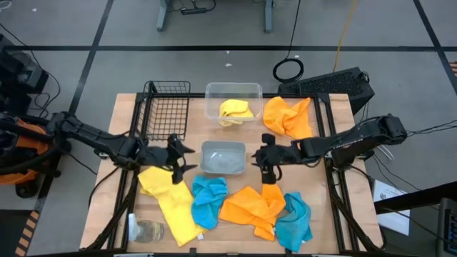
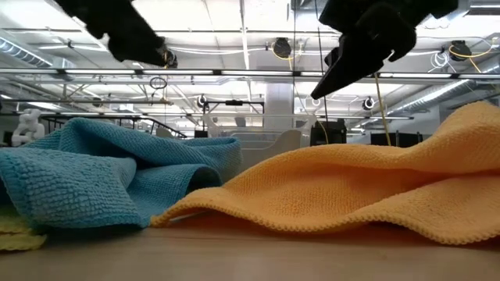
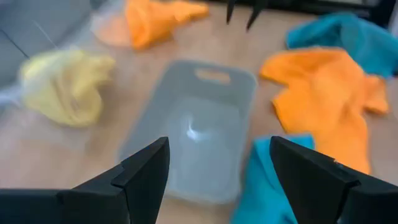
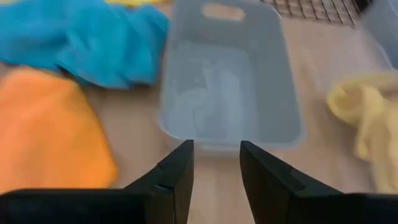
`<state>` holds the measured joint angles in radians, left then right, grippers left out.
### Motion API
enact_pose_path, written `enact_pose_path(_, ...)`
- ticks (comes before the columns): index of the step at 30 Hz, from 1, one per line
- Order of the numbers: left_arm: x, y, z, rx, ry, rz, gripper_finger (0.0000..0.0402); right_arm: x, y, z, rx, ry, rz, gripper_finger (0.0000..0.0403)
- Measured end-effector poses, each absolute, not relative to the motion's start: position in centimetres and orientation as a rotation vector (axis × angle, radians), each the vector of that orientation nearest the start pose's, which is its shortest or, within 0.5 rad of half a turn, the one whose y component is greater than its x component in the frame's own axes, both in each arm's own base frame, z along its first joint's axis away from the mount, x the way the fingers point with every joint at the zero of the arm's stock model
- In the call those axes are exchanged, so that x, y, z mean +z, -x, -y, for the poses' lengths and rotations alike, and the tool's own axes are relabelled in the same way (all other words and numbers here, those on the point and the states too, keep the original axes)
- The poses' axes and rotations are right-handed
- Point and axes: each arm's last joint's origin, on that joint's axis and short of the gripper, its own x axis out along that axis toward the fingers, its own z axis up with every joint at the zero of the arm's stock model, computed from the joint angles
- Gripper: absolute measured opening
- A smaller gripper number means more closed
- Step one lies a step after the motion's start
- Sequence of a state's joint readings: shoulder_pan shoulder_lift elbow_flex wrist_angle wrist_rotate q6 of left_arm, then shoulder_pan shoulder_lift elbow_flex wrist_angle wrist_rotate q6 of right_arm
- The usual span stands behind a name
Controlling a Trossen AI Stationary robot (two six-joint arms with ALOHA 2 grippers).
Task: Sort microfiber towel by color & place in baskets
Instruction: Put the yellow microfiber cloth into the transparent bin
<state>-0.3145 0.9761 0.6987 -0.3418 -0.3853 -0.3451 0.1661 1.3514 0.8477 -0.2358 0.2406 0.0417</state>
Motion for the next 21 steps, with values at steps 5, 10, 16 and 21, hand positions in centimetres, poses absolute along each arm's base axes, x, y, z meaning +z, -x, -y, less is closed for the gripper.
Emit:
enact_pose_path(5,23.9,-19.7,7.5,0.096,0.198,-0.693,0.0283,22.8,-27.2,-5.4,-0.053,0.079,-0.685,0.0120)
enact_pose_path(10,21.6,-20.1,9.7,0.052,0.237,-0.840,0.0283,22.9,-27.0,-6.7,-0.044,0.066,-0.670,0.0120)
enact_pose_path(16,19.4,-19.9,11.0,0.113,0.251,-1.061,0.0283,23.0,-26.6,-8.3,-0.042,0.048,-0.645,0.0120)
enact_pose_path(21,18.4,-19.4,11.7,0.130,0.297,-1.181,0.0283,23.2,-26.3,-9.5,-0.009,0.016,-0.621,0.0120)
